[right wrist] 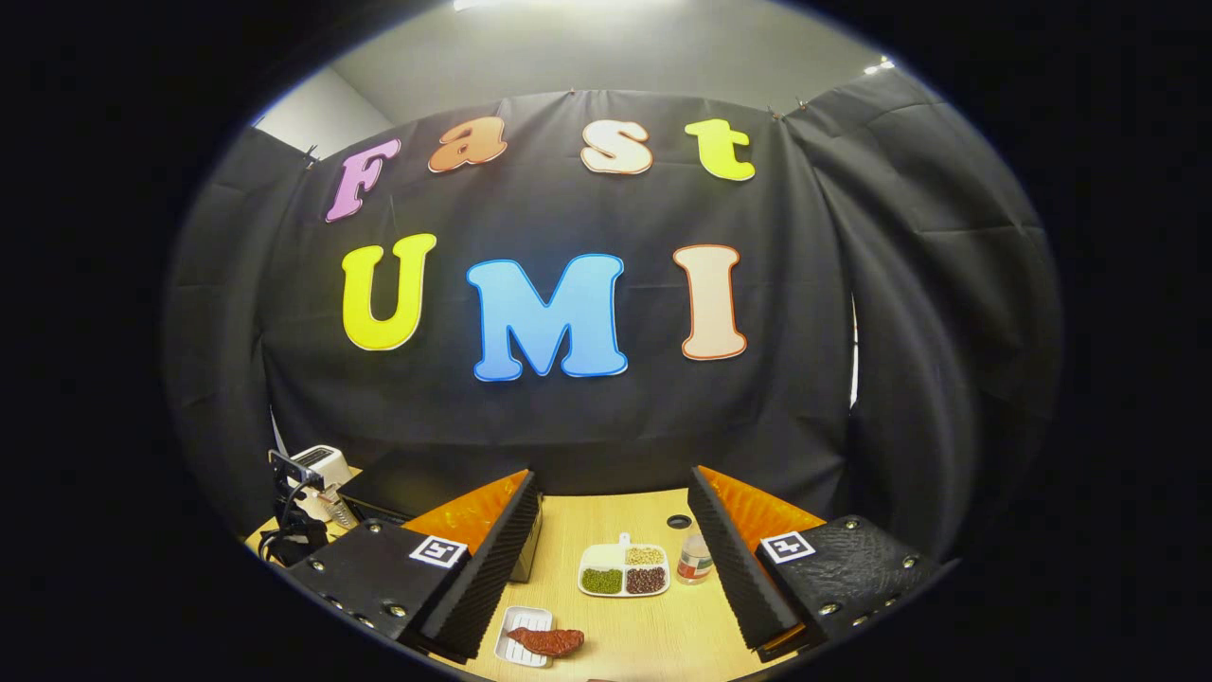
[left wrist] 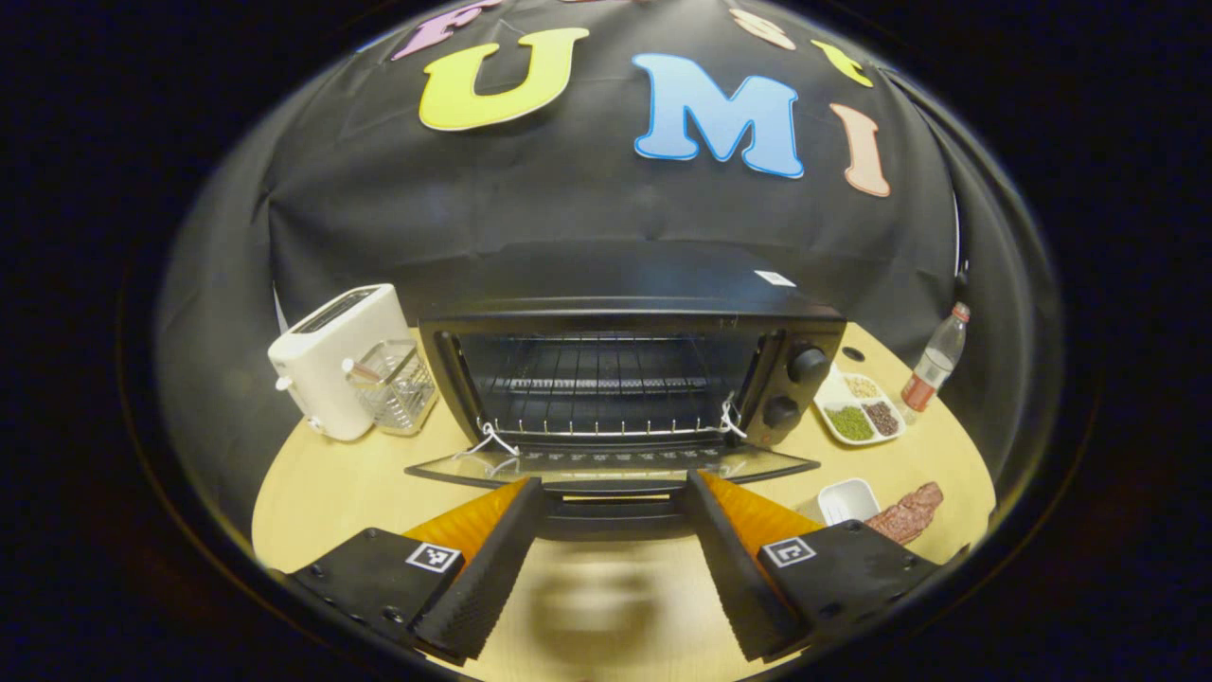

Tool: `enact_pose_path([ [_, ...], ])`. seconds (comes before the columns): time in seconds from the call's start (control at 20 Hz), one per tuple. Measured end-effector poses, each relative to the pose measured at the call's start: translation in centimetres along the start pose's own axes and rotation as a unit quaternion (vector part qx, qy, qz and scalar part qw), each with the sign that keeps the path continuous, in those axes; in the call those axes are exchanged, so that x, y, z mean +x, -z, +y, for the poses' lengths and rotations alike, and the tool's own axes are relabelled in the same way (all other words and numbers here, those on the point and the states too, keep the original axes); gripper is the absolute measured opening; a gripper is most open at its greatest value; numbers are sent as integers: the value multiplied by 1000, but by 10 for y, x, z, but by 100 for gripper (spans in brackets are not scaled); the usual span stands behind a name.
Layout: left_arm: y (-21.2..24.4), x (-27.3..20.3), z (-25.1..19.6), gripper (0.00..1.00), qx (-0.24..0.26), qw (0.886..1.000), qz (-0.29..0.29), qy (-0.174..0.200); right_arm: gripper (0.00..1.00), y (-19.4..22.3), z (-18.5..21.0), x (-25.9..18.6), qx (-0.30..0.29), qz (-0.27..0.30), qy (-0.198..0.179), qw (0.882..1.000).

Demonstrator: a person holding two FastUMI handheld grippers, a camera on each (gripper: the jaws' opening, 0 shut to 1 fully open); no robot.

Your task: Open the electric oven with the left hand, put the food in, and close the electric oven.

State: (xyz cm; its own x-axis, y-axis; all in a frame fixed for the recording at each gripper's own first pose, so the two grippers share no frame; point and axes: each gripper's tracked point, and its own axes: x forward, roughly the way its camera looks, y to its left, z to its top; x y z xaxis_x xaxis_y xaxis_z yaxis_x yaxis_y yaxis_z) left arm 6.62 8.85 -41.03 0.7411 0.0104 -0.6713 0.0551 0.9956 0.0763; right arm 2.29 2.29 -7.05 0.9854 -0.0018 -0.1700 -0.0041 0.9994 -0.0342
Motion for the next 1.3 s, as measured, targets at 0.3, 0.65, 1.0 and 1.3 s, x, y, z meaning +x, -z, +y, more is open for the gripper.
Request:
enact_pose_path([
  [0.3, 46, -3, -3, 100, -6, 999, 34, 19, 97, 6, -6, -8, -3, 8, 5, 1000],
  [0.65, -9, -47, 8, 100, -26, 999, -35, 16, 97, 21, -6, -8, 18, 28, -8, 999],
  [1.0, -158, -152, -9, 100, -13, 980, -198, 18, 97, 85, 1, 12, 134, 129, -69, 980],
  [1.3, -238, -246, -22, 100, -1, 957, -291, 8, 98, 174, 4, 29, 207, 239, -110, 942],
])
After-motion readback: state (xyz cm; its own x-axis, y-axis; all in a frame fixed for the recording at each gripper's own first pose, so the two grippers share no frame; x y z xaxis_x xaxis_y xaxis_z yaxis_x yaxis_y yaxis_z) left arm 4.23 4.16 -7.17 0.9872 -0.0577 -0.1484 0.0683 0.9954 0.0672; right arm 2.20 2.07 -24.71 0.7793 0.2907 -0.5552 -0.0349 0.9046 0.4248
